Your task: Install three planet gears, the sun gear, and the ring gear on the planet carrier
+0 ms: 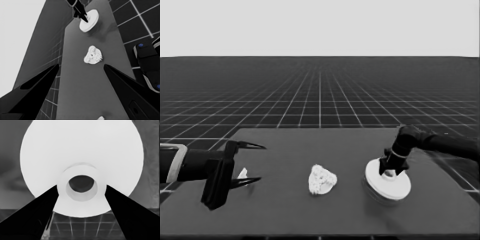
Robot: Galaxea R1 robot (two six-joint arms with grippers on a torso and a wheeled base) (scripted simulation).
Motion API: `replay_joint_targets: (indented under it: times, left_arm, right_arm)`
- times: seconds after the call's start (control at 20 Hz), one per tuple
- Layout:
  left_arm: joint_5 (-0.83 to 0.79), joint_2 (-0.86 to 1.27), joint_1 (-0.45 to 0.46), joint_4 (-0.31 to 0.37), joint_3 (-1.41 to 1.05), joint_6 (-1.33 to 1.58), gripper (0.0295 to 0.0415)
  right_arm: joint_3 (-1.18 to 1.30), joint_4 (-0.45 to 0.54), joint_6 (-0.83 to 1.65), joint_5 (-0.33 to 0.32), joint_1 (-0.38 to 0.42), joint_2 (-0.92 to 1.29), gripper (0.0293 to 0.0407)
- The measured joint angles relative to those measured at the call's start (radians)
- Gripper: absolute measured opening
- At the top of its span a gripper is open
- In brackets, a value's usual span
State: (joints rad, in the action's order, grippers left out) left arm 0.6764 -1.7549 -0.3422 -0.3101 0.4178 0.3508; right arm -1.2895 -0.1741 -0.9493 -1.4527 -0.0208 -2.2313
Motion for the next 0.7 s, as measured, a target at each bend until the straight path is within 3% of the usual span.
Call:
replay_joint_targets:
  times: [0.15,0.4,0.45,0.5,0.6,0.7]
  left_arm:
    - [0.0,0.0,0.0,0.0,0.0,0.0,0.0385]
    - [0.0,0.0,0.0,0.0,0.0,0.0,0.0385]
    - [0.0,0.0,0.0,0.0,0.0,0.0,0.0385]
    - [0.0,0.0,0.0,0.0,0.0,0.0,0.0385]
    - [0.0,0.0,0.0,0.0,0.0,0.0,0.0385]
    - [0.0,0.0,0.0,0.0,0.0,0.0,0.0385]
  right_arm:
    - [0.014,0.052,-0.003,-0.037,0.067,0.007,0.0348]
    - [0.015,0.064,-0.003,-0.045,0.081,0.008,0.0348]
    - [0.06,0.029,-0.328,-0.074,0.069,-0.135,0.0348]
    - [0.015,0.018,-0.479,-0.093,0.061,-0.398,0.0348]
    - [-0.203,0.015,-0.481,-0.094,0.054,-0.679,0.0348]
    - [-0.323,0.015,-0.444,-0.089,0.051,-0.772,0.0348]
